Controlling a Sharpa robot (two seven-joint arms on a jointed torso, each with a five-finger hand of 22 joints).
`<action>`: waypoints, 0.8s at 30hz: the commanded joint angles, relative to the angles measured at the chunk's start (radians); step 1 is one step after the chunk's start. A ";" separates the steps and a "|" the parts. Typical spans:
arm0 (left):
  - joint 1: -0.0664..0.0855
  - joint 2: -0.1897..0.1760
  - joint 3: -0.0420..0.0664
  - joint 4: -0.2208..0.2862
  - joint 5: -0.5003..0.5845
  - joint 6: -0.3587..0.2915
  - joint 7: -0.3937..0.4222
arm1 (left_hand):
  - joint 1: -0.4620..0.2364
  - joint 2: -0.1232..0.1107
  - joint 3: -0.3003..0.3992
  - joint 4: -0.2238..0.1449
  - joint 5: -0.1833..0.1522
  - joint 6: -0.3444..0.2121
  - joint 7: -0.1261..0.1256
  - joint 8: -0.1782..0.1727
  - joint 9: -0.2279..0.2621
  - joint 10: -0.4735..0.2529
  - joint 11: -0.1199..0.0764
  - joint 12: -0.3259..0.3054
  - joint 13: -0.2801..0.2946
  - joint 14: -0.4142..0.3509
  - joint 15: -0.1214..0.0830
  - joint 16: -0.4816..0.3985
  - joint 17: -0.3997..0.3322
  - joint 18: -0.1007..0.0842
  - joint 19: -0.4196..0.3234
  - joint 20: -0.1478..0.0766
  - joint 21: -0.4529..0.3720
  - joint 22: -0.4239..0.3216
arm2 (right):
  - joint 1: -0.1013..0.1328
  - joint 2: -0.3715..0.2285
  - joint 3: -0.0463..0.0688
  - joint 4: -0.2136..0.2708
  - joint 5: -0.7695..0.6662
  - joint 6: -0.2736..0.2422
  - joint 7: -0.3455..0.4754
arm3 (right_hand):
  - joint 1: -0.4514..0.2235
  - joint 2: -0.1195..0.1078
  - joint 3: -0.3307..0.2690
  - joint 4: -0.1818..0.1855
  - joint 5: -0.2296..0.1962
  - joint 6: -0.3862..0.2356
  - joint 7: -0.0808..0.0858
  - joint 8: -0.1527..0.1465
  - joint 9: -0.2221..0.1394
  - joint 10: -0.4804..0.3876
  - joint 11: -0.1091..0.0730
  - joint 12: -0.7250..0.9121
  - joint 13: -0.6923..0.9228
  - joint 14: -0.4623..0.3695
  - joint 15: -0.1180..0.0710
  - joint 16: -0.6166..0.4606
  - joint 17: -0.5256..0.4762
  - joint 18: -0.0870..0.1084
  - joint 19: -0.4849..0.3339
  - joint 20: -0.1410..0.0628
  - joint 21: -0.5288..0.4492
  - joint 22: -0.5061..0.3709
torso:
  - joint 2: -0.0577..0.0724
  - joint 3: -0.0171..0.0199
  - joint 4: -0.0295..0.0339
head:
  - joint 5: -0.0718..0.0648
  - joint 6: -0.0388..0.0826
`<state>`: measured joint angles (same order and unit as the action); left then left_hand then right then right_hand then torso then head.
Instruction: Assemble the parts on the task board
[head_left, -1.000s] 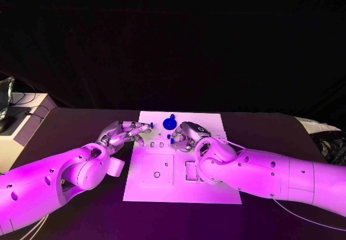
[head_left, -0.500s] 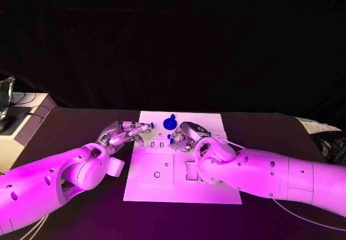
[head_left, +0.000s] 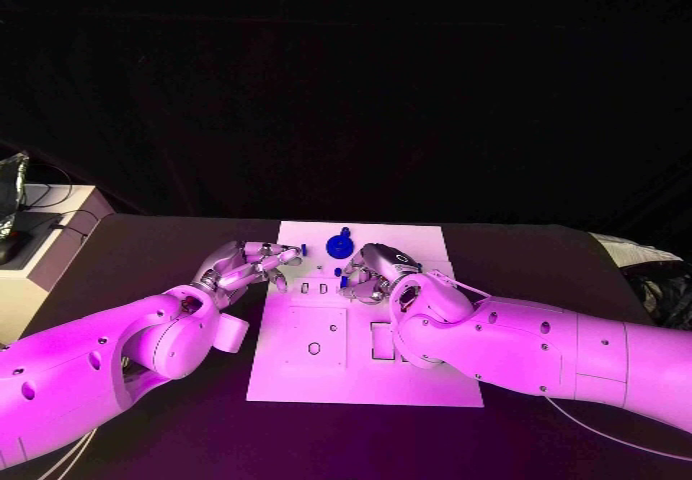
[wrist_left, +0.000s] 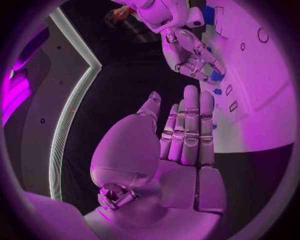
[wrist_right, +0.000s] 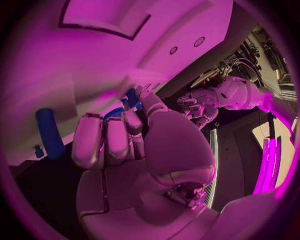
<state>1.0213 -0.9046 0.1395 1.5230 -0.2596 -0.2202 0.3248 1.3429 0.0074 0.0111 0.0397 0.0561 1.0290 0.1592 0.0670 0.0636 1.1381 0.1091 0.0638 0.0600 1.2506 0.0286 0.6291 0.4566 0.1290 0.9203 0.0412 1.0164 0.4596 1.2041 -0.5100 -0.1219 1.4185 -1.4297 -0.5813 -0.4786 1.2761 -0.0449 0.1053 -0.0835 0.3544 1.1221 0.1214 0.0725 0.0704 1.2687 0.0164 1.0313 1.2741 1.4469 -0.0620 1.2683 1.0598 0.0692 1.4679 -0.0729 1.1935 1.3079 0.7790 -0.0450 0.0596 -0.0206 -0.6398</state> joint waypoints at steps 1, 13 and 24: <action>0.000 0.002 0.001 0.001 -0.001 0.016 0.004 | 0.001 0.007 -0.002 -0.004 -0.001 -0.007 -0.002 -0.004 0.001 -0.007 0.002 -0.003 0.001 -0.006 0.001 0.006 -0.001 0.019 -0.005 0.002 0.006 -0.001 | -0.002 -0.001 -0.001 -0.002 -0.008 0.017 -0.009 | 0.001 -0.017 0.000 0.009 -0.004 -0.025 0.005 -0.006 -0.002 -0.016 0.002 -0.013 -0.009 -0.002 0.010 -0.004 -0.001 0.011 0.044 0.007 -0.007 0.162 | 0.000 0.0005 -0.0008 | 0.000 -0.001; 0.000 0.002 0.001 0.001 -0.001 0.017 0.003 | 0.000 0.007 -0.002 -0.005 -0.001 -0.007 -0.001 -0.004 0.001 -0.010 0.002 -0.003 0.001 -0.006 0.001 0.006 -0.002 0.019 -0.006 0.002 0.006 -0.002 | -0.002 -0.003 -0.001 -0.004 -0.004 0.010 0.001 | 0.018 -0.037 -0.021 0.033 -0.021 -0.115 0.032 -0.008 -0.002 -0.058 0.021 -0.049 -0.079 -0.005 0.026 -0.007 0.000 0.018 0.042 0.024 -0.016 0.161 | 0.000 0.0003 0.0011 | -0.001 -0.002; 0.000 0.002 0.001 0.000 -0.002 0.019 0.001 | 0.000 0.007 -0.002 -0.005 -0.002 -0.009 0.000 -0.004 0.001 -0.015 0.004 -0.003 0.002 -0.006 0.002 0.006 -0.002 0.020 -0.006 0.003 0.006 -0.004 | -0.002 -0.009 -0.001 0.005 0.002 0.000 0.013 | 0.023 -0.042 -0.031 0.044 -0.025 -0.117 0.032 -0.008 -0.002 -0.068 0.022 -0.033 -0.105 -0.004 0.027 -0.008 0.001 0.019 0.041 0.025 -0.019 0.161 | 0.000 0.0001 0.0008 | 0.000 -0.004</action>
<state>1.0213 -0.9042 0.1395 1.5217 -0.2596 -0.2191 0.3228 1.3429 0.0074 0.0099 0.0384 0.0561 1.0285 0.1597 0.0670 0.0636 1.1274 0.1125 0.0638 0.0600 1.2506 0.0286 0.6291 0.4562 0.1290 0.9203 0.0412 1.0159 0.4571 1.2026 -0.5175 -0.1229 1.4199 -1.4262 -0.5812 -0.4786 1.2952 -0.0821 0.0762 -0.0438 0.3350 1.0076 0.1532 0.0691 0.0681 1.2104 0.0373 0.9955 1.1703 1.4417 -0.0426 1.2643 1.0599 0.0690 1.4663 -0.0533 1.1802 1.3076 0.7789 -0.0446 0.0598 -0.0200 -0.6431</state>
